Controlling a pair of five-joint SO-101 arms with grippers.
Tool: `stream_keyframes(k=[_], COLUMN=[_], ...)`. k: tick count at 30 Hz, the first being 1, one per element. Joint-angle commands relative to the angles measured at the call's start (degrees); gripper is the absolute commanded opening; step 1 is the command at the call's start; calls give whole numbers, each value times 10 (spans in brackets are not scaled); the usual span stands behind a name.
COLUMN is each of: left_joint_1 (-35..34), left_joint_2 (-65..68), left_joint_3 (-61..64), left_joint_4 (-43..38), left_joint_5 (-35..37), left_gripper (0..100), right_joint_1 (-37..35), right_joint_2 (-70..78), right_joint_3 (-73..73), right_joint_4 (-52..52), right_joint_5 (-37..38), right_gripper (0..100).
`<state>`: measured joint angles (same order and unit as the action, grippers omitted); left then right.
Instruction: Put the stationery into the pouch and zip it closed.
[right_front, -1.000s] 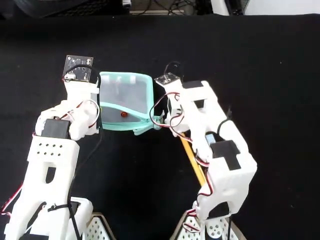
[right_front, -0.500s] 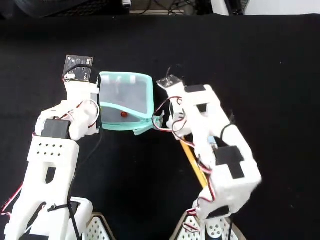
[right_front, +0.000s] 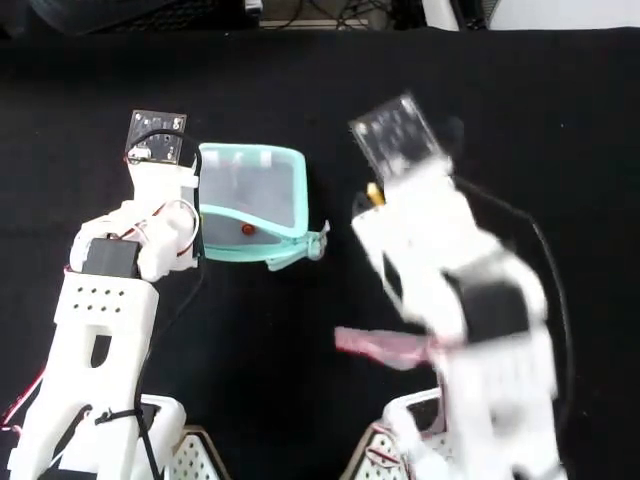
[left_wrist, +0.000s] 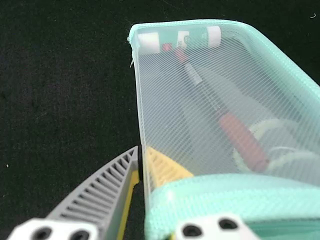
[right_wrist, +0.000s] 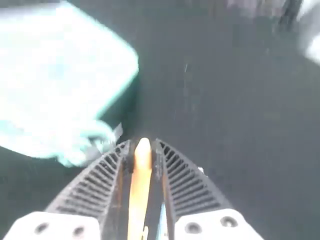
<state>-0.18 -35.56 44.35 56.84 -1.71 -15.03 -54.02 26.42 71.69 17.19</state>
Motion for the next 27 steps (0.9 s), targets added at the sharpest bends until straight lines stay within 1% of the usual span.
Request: stream_keyframes(k=[1, 5, 8, 14, 18, 21, 25, 27], left_joint_1=[-6, -6, -6, -6, -6, -6, -6, -6], left_joint_2=[8, 8, 8, 8, 8, 8, 8, 8], left_joint_3=[7, 7, 7, 7, 7, 7, 7, 7], left_joint_4=[-1, -1, -1, -1, -1, -1, -1, -1], left_joint_5=[0, 0, 0, 0, -1, -1, -1, -1], left_gripper=[30, 30, 30, 30, 30, 30, 30, 30], right_joint_1=[-91, -206, -250, -277, -277, -276, -277, -277], right_joint_2=[-133, -228, -256, -264, -262, -262, -264, -264], right_joint_3=[-4, 8, 84, 294, 380, 404, 385, 364], right_joint_4=[-26, -81, -172, -417, -555, -597, -597, -596], right_joint_5=[-33, -35, -32, -31, -31, -30, 15, 24], right_gripper=[13, 13, 14, 14, 14, 13, 13, 12])
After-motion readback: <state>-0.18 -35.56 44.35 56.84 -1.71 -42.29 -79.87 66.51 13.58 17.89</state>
